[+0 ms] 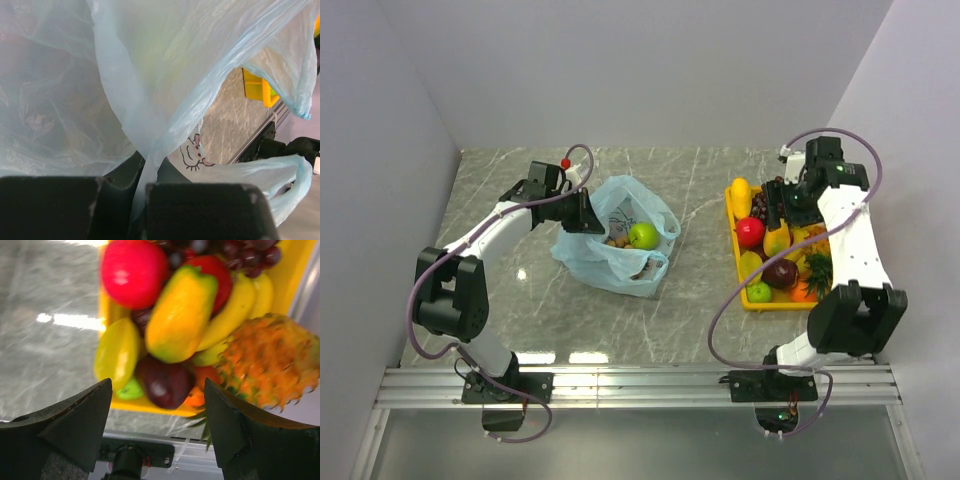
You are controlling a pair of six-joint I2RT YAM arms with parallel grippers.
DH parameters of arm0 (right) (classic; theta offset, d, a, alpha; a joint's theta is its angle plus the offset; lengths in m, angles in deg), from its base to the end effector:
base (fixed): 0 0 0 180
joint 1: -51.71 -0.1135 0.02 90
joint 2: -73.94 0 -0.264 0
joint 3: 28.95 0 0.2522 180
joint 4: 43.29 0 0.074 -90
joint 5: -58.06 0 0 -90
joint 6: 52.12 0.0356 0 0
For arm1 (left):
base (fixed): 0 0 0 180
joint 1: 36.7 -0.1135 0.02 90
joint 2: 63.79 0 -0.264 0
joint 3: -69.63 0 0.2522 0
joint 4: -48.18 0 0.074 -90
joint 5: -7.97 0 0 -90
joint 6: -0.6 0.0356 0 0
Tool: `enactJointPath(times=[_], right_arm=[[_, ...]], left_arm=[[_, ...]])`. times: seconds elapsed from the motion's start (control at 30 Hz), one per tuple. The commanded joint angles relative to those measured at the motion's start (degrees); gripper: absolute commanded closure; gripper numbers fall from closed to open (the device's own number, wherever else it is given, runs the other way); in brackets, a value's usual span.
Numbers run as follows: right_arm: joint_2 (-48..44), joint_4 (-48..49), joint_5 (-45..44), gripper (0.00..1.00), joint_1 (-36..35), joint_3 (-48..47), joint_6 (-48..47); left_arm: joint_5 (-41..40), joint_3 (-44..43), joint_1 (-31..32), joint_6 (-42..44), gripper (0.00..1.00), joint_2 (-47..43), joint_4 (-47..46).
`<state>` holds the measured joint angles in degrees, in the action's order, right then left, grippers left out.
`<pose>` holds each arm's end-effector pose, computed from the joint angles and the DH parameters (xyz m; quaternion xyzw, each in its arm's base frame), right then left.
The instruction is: Place the fake fruits into the plastic bag and tie a complex knot
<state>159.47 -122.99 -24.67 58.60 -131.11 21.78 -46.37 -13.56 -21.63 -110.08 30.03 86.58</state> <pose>0.2890 -0.0304 0.3514 -0.0926 0.9662 0.0141 0.2400 0.3354 -0.1118 0.2527 0.0634 0.8959 -0.3752 0.2290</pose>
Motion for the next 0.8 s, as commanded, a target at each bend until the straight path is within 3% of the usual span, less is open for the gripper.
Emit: enactJointPath(times=[0.0,0.47,0.57,0.77], right_arm=[[3.57,7.12,-7.09,0.20,-0.04,-0.10,2.12],[16.06,6.34,-4.81,0.20,1.27,-2.39,3.18],[17.03,5.73,-3.67,0.25,2.07,-2.22,3.44],[16.51,4.68,-1.91,0.43,3.21,-2.39,3.79]], left_arm=[[-0.33,-1.50,-0.04,0.38,0.97,-1.45,-1.09],[-0.59,-1.41,0.05,-0.23,0.97,-1.27,-1.35],[-0.50,-1.76,-0.04,-0.14,0.98,-1.01,-1.27],[-0.24,-2.03,-0.04,-0.14,0.98,-0.57,-1.09]])
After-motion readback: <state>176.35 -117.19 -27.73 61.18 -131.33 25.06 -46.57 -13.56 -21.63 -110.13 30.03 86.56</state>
